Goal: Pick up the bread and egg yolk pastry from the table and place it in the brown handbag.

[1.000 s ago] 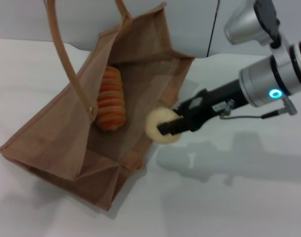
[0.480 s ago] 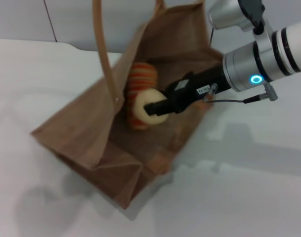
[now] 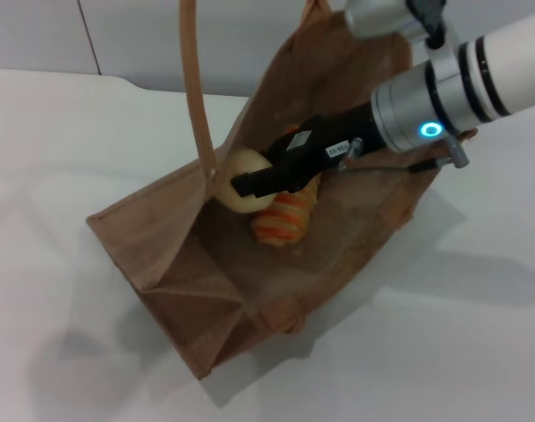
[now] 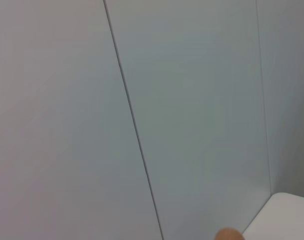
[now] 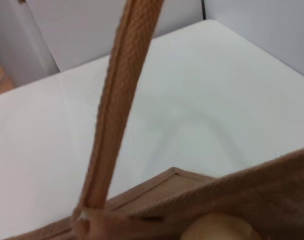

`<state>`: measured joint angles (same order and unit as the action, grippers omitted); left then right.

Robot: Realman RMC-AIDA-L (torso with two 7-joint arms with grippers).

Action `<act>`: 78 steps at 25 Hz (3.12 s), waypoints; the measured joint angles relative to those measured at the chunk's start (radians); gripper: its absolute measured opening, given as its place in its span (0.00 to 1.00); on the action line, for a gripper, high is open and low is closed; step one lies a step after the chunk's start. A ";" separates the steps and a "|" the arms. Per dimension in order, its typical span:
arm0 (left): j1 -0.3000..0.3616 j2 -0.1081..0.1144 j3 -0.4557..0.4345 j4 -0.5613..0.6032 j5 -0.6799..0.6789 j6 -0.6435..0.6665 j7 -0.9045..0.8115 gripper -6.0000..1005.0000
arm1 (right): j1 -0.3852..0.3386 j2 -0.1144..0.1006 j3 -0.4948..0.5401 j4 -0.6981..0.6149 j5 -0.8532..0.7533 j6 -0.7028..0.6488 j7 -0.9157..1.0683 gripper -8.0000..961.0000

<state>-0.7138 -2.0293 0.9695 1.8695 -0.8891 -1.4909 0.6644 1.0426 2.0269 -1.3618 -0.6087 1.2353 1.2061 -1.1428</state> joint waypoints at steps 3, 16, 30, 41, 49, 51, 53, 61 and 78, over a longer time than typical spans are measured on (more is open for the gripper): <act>0.000 0.000 0.000 0.000 0.000 0.008 0.000 0.15 | 0.013 0.002 -0.038 0.008 0.002 -0.019 -0.005 0.50; 0.013 0.000 -0.002 0.000 0.008 0.025 -0.008 0.16 | 0.026 0.005 -0.091 0.012 0.010 -0.073 0.006 0.79; 0.081 0.003 -0.066 -0.075 -0.036 0.062 0.077 0.16 | -0.203 -0.041 0.106 -0.182 -0.207 -0.030 0.086 0.93; 0.066 0.002 -0.062 -0.255 -0.182 0.103 0.228 0.18 | -0.379 -0.002 0.363 -0.438 -0.363 -0.063 0.105 0.93; 0.063 0.005 -0.070 -0.347 -0.252 0.120 0.297 0.25 | -0.375 -0.003 0.368 -0.437 -0.361 -0.065 0.102 0.93; 0.067 0.004 -0.071 -0.348 -0.253 0.126 0.308 0.27 | -0.378 -0.002 0.373 -0.441 -0.359 -0.070 0.101 0.93; 0.071 0.004 -0.071 -0.349 -0.254 0.128 0.321 0.29 | -0.378 -0.002 0.382 -0.443 -0.356 -0.079 0.101 0.93; 0.100 0.001 -0.071 -0.366 -0.295 0.128 0.384 0.31 | -0.380 -0.002 0.421 -0.467 -0.353 -0.125 0.096 0.93; 0.222 -0.009 -0.072 -0.725 -0.713 0.308 1.050 0.31 | -0.516 0.015 0.297 -0.227 0.525 -0.286 -0.769 0.93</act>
<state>-0.4919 -2.0388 0.8974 1.1443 -1.6017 -1.1829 1.7140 0.5269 2.0417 -1.0649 -0.8361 1.7604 0.9206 -1.9113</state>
